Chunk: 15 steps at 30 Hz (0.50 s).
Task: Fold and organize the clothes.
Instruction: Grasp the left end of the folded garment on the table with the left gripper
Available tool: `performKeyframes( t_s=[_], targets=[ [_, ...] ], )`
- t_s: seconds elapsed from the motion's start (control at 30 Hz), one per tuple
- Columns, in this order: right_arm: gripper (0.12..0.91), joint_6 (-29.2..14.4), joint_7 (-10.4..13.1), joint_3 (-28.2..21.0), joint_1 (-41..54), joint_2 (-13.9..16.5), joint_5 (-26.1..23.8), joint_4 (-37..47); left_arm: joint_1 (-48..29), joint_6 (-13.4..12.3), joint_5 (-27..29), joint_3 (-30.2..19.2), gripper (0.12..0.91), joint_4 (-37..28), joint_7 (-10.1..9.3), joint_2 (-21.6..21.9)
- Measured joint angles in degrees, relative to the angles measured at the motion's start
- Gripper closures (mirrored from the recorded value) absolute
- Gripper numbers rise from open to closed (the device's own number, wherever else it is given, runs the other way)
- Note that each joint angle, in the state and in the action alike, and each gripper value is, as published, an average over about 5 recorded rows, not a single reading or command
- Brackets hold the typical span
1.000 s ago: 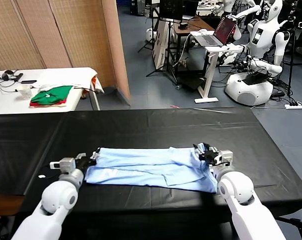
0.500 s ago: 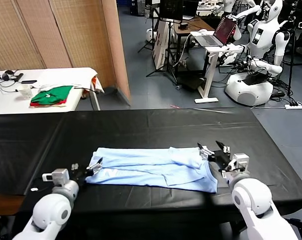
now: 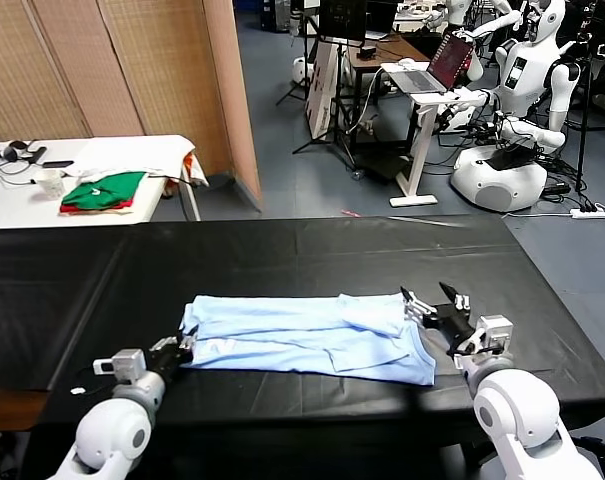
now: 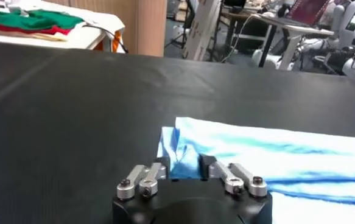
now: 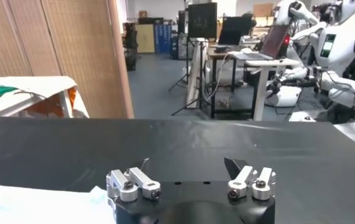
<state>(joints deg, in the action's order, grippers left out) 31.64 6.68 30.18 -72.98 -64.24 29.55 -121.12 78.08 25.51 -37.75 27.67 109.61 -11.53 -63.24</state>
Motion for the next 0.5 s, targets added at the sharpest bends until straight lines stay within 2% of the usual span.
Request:
performKeyframes(
  t_s=[0.23,0.5],
  targets=[
    [0.118,0.0,-0.1,0.2,-0.1,0.0,0.0,-0.3,-0.6,0.2,-3.2,0.1,0.759,-1.0,0.05,-1.0],
    [0.118,0.0,-0.2,0.3,0.0,-0.2,0.0,-0.4,-0.7,0.8,-4.1,0.0,0.841,-0.8,0.18,-0.8]
  ],
)
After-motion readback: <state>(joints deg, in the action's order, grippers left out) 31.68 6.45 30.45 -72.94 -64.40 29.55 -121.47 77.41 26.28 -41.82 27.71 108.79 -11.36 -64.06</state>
